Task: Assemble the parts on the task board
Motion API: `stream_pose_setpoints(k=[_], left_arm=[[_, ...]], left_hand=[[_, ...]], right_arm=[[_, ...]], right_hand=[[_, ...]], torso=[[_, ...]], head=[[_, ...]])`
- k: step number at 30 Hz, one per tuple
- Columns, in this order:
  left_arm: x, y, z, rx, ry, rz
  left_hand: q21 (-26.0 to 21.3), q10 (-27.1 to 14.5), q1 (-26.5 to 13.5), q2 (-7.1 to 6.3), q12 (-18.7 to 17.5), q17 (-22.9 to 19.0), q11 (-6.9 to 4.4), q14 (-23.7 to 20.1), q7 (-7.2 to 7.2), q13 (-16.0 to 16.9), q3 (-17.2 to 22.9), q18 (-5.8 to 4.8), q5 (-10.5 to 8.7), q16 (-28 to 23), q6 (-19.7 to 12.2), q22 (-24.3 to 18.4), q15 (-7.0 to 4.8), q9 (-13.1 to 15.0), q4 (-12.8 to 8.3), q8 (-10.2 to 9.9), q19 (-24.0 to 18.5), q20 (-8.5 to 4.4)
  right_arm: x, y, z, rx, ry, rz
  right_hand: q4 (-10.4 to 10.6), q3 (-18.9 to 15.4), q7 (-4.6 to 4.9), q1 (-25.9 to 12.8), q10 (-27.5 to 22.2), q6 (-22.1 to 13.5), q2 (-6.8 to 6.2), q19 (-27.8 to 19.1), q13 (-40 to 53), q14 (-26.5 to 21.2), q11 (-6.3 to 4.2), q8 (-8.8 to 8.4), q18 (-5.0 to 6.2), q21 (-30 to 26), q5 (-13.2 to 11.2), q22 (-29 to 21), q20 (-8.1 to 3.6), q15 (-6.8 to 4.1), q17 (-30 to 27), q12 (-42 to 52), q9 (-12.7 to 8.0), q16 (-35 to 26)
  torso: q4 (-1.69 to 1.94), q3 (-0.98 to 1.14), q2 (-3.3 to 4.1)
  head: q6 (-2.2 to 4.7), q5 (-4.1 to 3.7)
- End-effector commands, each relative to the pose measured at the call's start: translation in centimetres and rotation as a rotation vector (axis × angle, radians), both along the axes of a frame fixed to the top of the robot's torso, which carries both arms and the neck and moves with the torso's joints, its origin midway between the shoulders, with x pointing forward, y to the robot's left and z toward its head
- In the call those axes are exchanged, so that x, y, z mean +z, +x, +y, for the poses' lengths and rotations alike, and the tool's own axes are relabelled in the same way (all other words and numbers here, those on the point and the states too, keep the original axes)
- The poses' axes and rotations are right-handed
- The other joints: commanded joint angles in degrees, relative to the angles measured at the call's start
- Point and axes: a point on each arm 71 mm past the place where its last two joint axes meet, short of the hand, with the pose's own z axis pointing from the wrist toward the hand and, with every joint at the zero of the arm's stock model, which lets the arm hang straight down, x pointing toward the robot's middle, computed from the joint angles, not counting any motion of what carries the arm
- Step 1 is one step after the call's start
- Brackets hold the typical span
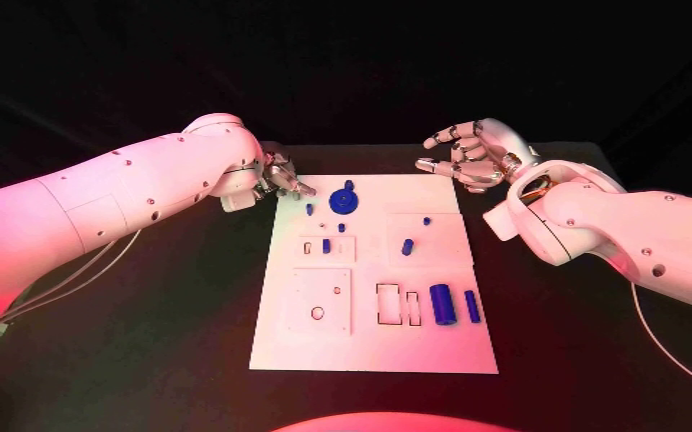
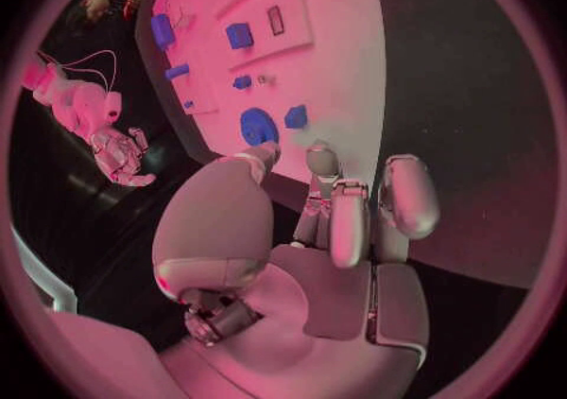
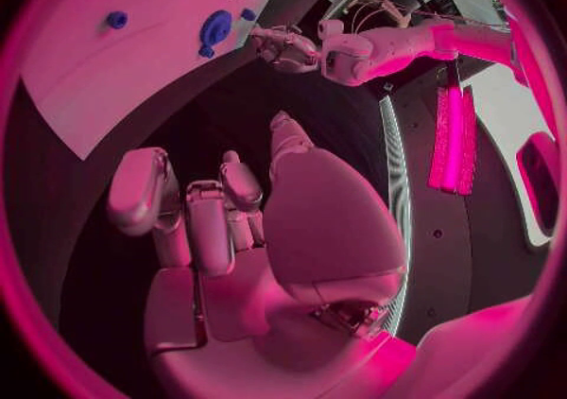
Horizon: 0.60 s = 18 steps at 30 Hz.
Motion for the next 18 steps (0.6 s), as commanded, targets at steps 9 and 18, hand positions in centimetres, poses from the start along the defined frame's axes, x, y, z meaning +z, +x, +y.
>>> stream_pose_setpoints(k=[9,18], left_arm=[[-0.55,0.11,-0.7,-0.04,0.011,0.04],[-0.85,0.07,-0.85,-0.047,0.013,0.059]], left_hand=[[-0.1,0.0,-0.7,0.09,0.4,9.9,0.45,4.0,0.09,0.1,-0.4,0.67,-0.18,0.1,0.4,0.2,0.51,-0.1,0.1,-0.3,0.1,0.27],[-0.1,0.0,-0.8,0.3,0.5,10.0,0.42,4.1,0.04,0.2,-0.5,0.66,-0.19,0.1,0.6,0.2,0.51,-0.2,0.0,-0.2,0.1,0.29]], right_arm=[[0.07,-0.04,0.25,0.01,0.005,-0.01],[0.07,-0.02,0.31,0.01,0.006,-0.01]], right_hand=[[0.0,-0.3,0.06,-0.4,-0.2,0.4,0.04,0.1,-0.1,2.2,-0.25,0.21,0.63,-0.4,0.2,0.0,-0.05,-0.47,4.6,0.1,-0.1,-0.2],[0.0,-0.3,0.06,-0.4,-0.2,0.4,0.04,0.1,-0.1,2.2,-0.25,0.21,0.63,-0.4,0.2,0.0,-0.05,-0.47,4.6,0.1,-0.1,-0.2]], torso=[[0.02,0.0,-0.02],[0.08,0.01,-0.07]], head=[[-0.23,-0.06],[-0.3,-0.1]])
